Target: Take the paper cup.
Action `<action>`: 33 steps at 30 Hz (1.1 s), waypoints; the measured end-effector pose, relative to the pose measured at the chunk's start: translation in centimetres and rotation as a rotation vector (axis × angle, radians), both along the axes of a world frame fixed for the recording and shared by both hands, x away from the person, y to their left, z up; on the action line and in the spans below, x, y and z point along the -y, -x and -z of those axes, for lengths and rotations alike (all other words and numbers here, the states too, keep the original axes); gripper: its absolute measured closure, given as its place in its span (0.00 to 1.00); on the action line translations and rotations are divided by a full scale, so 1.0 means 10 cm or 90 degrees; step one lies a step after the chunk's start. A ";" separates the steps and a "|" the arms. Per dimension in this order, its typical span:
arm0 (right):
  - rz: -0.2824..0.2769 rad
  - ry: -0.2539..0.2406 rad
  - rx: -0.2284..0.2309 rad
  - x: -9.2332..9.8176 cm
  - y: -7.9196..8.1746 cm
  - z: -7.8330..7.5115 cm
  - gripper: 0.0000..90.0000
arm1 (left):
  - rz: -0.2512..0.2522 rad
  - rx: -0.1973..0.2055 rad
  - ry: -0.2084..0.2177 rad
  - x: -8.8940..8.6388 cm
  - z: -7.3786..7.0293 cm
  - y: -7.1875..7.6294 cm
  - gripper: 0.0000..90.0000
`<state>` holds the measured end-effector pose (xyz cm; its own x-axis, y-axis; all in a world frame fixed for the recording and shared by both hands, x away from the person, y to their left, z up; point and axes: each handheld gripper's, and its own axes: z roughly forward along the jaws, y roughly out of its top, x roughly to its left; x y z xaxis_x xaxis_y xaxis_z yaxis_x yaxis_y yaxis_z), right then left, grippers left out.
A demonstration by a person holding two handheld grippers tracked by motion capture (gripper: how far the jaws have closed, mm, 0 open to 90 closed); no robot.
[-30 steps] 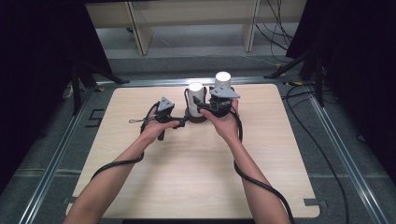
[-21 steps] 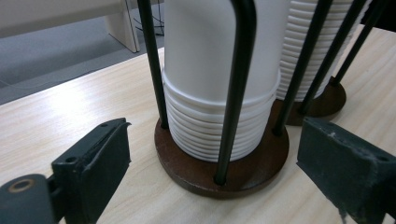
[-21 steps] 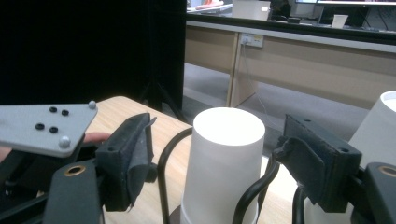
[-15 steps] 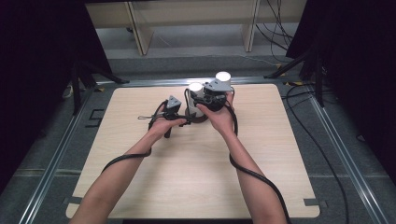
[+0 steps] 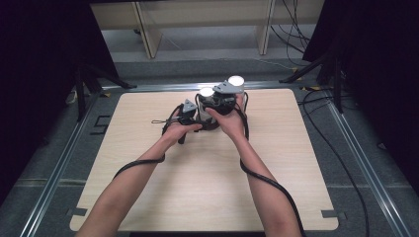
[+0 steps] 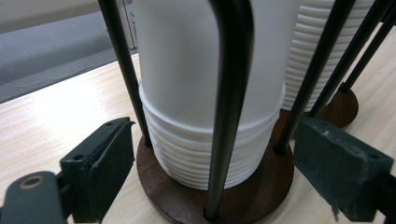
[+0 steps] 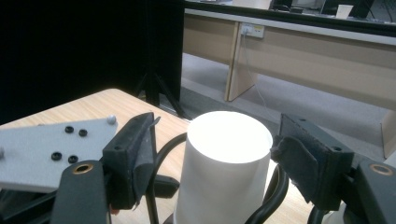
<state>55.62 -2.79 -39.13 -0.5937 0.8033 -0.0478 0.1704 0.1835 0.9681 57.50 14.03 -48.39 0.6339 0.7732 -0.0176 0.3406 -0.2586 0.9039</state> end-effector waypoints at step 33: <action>0.014 0.024 -0.024 -0.07 -0.20 0.09 0.37 | 0.003 -0.006 0.028 0.06 0.01 -0.12 0.20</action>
<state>57.58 -2.05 -40.02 -0.5779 0.8142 -0.0561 0.2110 0.2155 0.9534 58.66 13.46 -48.52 0.6372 0.7685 -0.0582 0.3485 -0.2199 0.9111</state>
